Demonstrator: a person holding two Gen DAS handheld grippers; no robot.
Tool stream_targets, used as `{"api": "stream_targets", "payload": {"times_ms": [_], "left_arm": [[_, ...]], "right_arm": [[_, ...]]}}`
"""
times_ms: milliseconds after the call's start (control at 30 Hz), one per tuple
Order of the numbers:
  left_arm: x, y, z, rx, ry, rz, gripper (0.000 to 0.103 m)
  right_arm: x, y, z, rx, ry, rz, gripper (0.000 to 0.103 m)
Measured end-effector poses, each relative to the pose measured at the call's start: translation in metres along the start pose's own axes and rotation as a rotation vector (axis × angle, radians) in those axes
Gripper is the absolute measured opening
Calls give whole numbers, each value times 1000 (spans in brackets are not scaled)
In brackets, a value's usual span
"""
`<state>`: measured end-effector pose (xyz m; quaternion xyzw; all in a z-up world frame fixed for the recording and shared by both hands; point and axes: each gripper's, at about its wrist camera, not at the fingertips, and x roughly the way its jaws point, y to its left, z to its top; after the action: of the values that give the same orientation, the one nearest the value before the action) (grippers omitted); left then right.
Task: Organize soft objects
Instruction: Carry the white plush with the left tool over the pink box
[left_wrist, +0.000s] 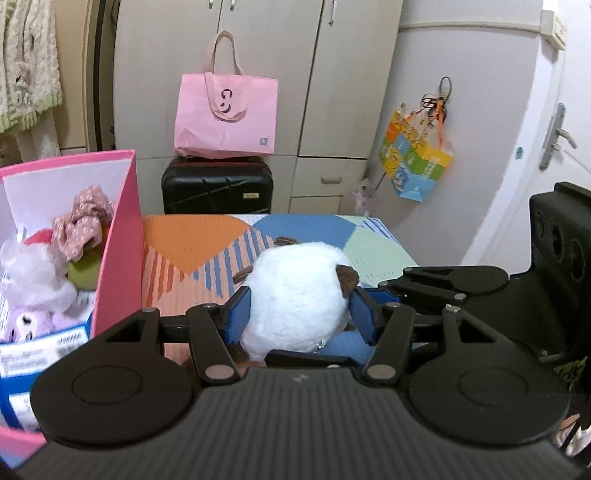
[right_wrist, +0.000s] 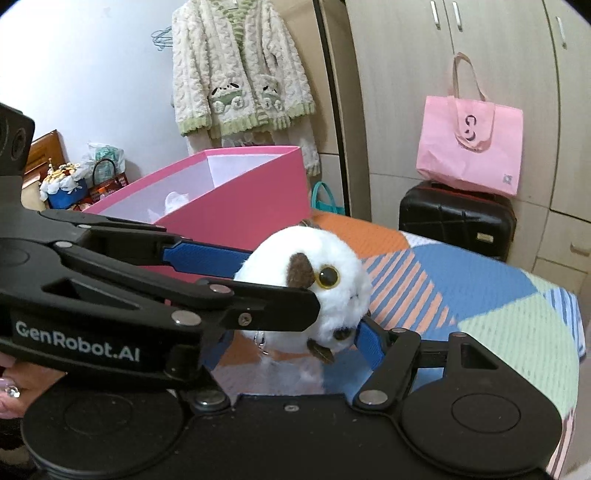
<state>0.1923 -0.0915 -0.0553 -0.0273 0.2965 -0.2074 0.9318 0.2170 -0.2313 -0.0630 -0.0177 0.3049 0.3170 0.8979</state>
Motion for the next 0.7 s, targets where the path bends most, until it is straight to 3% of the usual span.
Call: {"api": "stream_targets", "payload": {"times_ms": [333,700], "left_arm": [[-50,7,-22,18,2,-85,57],[-127,18,-16,70,-120,-118,56]], "right_arm": [[-32,52,-14,11,-8,-48,73],[-71,123,7,-101,-71,-110,73]]}}
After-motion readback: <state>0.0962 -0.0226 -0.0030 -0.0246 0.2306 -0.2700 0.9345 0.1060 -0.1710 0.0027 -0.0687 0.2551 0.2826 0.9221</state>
